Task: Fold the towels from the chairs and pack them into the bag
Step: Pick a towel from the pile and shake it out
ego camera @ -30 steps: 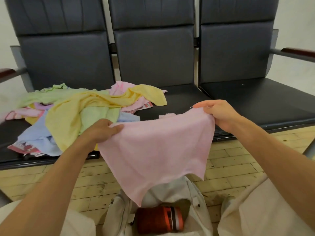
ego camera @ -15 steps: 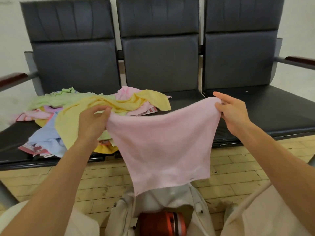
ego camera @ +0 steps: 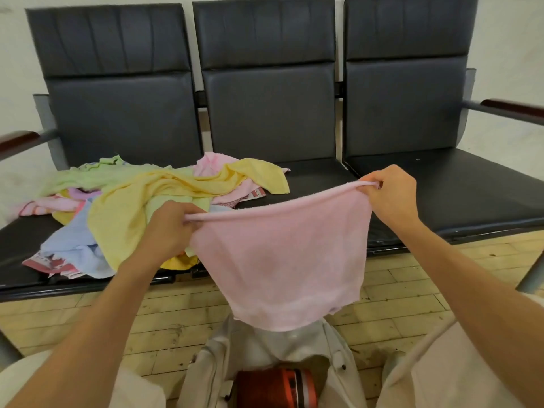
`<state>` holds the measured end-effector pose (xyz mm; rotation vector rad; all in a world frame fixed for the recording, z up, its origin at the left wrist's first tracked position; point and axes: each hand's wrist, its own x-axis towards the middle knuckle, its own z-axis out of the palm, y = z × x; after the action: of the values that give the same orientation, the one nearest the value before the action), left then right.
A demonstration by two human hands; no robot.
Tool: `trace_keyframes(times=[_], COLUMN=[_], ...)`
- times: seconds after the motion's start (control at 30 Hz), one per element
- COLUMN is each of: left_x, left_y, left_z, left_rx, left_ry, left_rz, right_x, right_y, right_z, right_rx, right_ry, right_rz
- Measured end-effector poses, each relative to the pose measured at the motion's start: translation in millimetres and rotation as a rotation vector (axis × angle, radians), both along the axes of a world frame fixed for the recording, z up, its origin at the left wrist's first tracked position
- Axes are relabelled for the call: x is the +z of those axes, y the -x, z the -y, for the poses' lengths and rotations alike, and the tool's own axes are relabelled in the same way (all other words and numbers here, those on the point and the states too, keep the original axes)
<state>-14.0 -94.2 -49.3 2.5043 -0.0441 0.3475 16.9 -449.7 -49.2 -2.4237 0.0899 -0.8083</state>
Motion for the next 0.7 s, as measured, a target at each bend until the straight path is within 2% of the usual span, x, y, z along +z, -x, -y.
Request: trace_keyframes(times=[0.07, 0.17, 0.23, 0.37, 0.43, 0.57, 0.7], left_x=[-5, -7, -7, -2, 3, 20, 33], left_y=[-5, -6, -5, 4, 6, 12, 30], left_z=[-4, -4, 2, 20, 26, 29, 27], left_rx=[-0.004, 0.022, 0.043, 0.023, 0.057, 0.12, -0.03], left_ry=[-0.11, -0.076, 0.008, 0.409, 0.589, 0.995, 1.208], left_rz=[0.083, 0.181, 0.158, -0.025, -0.1, -0.174, -0.223], right_x=[-2, -5, -8, -13, -11, -1, 17], right_y=[-3, -1, 4, 7, 9, 14, 25], right_z=[-2, -10, -16, -19, -20, -16, -9], right_rx=[0.01, 0.135, 0.219, 0.362, 0.422, 0.566, 0.603], right_ry=[-0.006, -0.103, -0.18, -0.126, -0.184, -0.46, -0.694], right_rz=[-0.005, -0.112, -0.264, -0.499, -0.575, -0.648, -0.54])
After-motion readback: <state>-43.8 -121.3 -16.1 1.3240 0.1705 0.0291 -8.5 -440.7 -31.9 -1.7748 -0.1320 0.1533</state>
